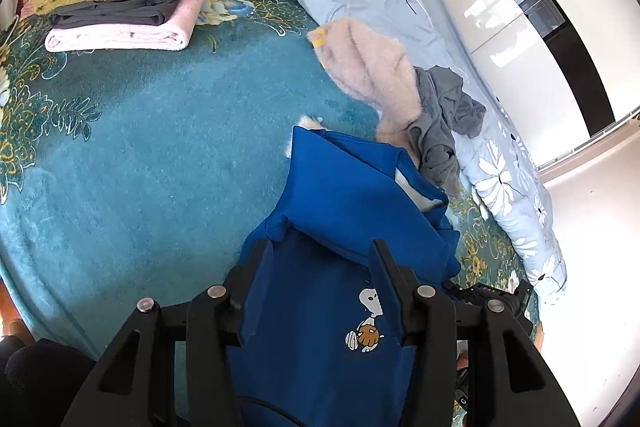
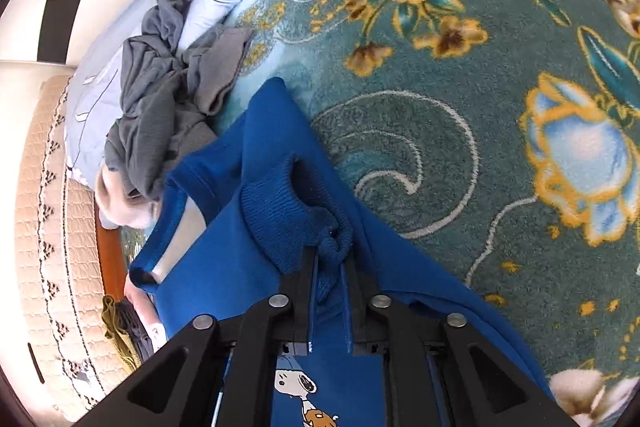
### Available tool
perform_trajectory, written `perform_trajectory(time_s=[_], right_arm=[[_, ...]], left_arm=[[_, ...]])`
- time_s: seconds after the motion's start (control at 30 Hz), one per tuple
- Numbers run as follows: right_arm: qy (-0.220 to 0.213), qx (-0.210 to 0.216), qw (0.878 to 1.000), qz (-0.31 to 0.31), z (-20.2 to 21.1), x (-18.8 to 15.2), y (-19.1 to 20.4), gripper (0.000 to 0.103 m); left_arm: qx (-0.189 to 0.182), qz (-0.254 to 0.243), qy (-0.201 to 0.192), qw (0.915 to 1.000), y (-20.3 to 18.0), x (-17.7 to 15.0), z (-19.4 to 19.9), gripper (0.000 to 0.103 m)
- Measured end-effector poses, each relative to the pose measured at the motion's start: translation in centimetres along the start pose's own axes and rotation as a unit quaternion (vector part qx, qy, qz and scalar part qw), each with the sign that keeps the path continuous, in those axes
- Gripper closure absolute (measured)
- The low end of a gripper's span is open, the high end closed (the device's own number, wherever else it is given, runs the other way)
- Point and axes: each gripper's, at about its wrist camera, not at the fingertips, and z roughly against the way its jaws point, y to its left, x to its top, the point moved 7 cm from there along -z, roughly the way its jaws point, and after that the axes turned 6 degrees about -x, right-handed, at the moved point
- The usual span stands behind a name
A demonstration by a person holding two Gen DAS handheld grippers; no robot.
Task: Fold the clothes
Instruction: 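Grasp the sweatshirt hem with the left gripper and fold it toward the collar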
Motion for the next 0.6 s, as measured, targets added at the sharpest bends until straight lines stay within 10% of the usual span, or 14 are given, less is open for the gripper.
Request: perform_trajectory(time_s=[0.23,0.6], right_arm=[[-0.022,0.018,0.999,0.044,4.8,-2.5,-0.3,0.079],[-0.039,-0.021,0.997,0.061,9.8,-3.6,-3.7,0.077]], left_arm=[[-0.004,-0.037,-0.038,0.9986,-1.1,3.1,3.3,0.052],[0.085,-0.123,-0.13,0.9803,-1.3,8.7,13.2,0.052]])
